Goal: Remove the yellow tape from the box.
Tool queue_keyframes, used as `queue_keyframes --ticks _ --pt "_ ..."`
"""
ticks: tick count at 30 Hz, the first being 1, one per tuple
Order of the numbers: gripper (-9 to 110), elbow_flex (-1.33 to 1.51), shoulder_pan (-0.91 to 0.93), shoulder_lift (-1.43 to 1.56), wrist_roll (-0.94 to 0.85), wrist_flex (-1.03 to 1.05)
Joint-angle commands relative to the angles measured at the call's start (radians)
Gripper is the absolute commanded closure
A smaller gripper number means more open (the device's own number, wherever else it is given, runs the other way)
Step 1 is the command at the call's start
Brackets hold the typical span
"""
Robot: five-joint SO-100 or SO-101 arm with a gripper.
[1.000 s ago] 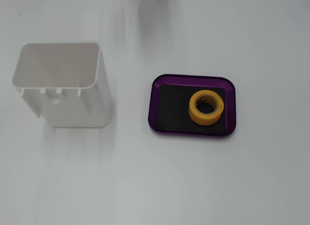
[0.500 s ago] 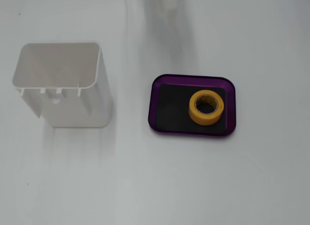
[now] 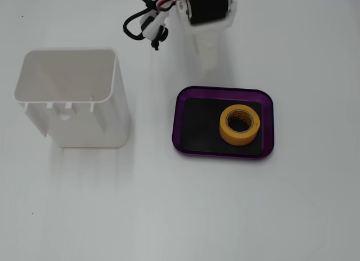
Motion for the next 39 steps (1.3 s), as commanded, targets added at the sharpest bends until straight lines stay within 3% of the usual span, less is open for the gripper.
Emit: queue_keyframes --ticks 1,20,39 --pt "84 -0.041 -0.003 -0.009 0.003 -0.009" --pt "84 -0.049 -0.118 -0.071 -0.006 -0.106" --pt "84 -0.270 -0.114 -0.391 0.000 -0.117"
